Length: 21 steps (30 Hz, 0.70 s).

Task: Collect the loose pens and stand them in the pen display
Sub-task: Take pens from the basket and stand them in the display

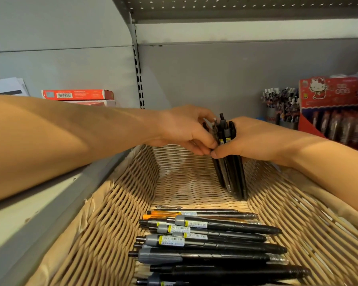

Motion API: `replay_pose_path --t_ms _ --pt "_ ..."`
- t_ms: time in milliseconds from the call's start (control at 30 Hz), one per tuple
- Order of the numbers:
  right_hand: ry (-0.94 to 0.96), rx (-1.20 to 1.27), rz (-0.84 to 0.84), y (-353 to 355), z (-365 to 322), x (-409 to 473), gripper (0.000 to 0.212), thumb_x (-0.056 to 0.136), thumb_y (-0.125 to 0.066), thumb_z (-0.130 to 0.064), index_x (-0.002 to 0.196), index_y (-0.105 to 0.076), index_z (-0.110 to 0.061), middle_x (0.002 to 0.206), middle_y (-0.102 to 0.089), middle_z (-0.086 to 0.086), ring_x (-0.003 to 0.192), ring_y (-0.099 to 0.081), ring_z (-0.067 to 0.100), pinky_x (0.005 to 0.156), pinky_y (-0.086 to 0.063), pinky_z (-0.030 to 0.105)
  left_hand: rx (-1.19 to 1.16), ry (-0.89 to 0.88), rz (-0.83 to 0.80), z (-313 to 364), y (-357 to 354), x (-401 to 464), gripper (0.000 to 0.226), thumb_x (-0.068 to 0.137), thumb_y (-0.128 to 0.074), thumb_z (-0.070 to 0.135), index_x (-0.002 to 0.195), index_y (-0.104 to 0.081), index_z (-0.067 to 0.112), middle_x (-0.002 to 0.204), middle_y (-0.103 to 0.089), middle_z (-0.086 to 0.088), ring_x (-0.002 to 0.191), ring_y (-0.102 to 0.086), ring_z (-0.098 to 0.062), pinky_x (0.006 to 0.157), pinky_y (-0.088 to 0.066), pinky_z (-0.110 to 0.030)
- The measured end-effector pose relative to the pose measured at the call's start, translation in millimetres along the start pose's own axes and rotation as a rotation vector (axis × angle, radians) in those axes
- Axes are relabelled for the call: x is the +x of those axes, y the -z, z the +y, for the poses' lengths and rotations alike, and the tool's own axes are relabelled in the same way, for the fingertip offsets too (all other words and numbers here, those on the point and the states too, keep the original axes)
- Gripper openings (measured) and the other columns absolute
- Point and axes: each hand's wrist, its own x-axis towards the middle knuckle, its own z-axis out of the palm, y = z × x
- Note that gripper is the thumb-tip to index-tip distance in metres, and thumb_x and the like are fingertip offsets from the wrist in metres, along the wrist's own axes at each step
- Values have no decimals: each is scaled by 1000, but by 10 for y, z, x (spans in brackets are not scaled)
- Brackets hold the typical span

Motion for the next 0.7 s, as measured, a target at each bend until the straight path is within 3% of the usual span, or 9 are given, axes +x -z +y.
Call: replay_pose_path --t_ms 67,167,267,367,433,600,700 --pt "-1 17 -3 2 -6 -7 13 79 -83 -31 87 -75 -24 80 -75 -5 74 -70 5 63 -49 19 -53 -11 4 -4 8 7 40 87 -69 -3 120 -55 15 111 -70 -21 82 -74 -23 83 -62 -36" --pt "21 37 21 4 -18 3 13 78 -84 -32 86 -74 -28 83 -75 -7 83 -69 10 69 -45 27 -135 -37 7 -5 21 19 35 89 -64 -5 116 -57 17 102 -70 -17 78 -75 -22 78 -62 -34" --pt "6 10 5 -2 -9 19 14 79 -83 -32 87 -73 -26 82 -74 -8 78 -67 8 67 -44 26 -204 -15 2 -29 13 45 33 84 -59 -2 112 -58 15 101 -68 -16 77 -76 -27 72 -62 -33" --pt "-1 -11 -44 -18 -9 24 13 79 -83 -29 77 -71 -26 69 -68 -11 66 -63 4 63 -44 25 -232 63 -64 -39 19 39 44 70 -57 8 114 -61 12 103 -70 -16 84 -76 -31 71 -60 -32" --pt "7 -14 -53 -26 -25 18 12 79 -83 -26 77 -71 -26 71 -68 -9 71 -65 8 66 -45 26 -229 94 -106 -24 34 13 46 69 -56 11 114 -66 8 98 -75 -12 89 -75 -33 71 -60 -31" --pt "39 -24 -31 -16 -18 -8 9 79 -80 -21 82 -73 -23 67 -68 -12 64 -63 0 64 -45 28 -169 107 -81 98 11 -57 37 84 -61 16 118 -66 3 108 -71 -14 92 -75 -30 78 -61 -33" --pt "52 70 68 3 -34 -4 9 81 -76 -15 88 -74 -21 81 -74 -4 82 -69 15 78 -53 38 -85 102 5 278 -5 -130 29 96 -58 20 123 -63 8 112 -71 -13 94 -75 -26 87 -60 -37"
